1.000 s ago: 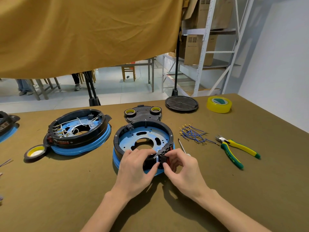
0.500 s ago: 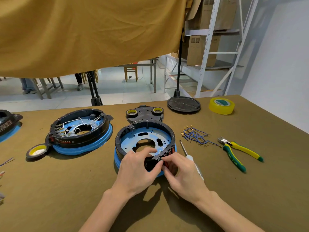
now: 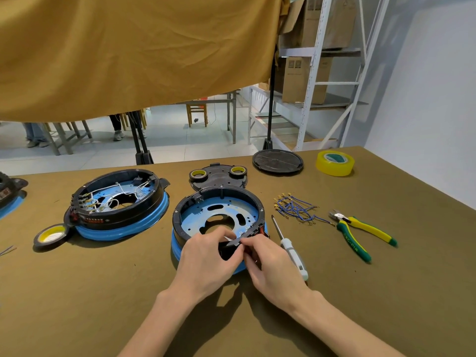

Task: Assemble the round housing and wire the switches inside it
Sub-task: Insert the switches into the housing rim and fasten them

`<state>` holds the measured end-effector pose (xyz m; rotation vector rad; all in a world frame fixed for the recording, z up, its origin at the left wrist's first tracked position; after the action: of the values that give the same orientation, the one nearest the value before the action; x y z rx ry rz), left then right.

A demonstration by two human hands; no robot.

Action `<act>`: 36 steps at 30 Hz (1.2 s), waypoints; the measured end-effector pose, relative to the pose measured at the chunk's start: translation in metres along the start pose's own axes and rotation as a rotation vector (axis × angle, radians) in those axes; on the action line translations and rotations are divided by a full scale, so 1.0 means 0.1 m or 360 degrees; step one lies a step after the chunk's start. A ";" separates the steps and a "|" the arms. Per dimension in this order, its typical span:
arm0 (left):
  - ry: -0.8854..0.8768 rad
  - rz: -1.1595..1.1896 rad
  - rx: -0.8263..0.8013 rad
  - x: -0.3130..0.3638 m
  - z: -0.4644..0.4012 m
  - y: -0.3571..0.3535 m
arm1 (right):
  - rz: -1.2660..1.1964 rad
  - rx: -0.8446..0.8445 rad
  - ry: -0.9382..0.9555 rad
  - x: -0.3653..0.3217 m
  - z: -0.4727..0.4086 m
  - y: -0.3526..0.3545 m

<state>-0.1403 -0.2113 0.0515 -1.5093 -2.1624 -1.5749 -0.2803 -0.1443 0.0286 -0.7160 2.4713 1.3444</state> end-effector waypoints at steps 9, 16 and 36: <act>0.0210 -0.0018 -0.0135 -0.11 -0.11 -0.03 | -0.0019 0.0109 -0.0199 0.05 0.02 -0.06; 0.0282 -0.0028 -0.0172 -0.11 -0.14 -0.06 | 0.0081 0.0061 -0.0267 0.13 0.02 -0.11; 0.0301 -0.0172 -0.0494 -0.11 -0.34 -0.12 | -0.0141 -0.0418 -0.0087 0.31 -0.30 0.06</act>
<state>-0.1585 -0.2444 0.0531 -1.2642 -1.9981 -2.0770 -0.3091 -0.1760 0.0364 -0.8224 2.2169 1.6491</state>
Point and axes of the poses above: each hand's wrist, its own z-axis away from the middle knuckle, its own y-axis out of the back of the hand, x = y × z, the point moved 5 cm from there along -z, towards the middle knuckle, and after that the axes turned 4 degrees about z, right-handed, at the moved point
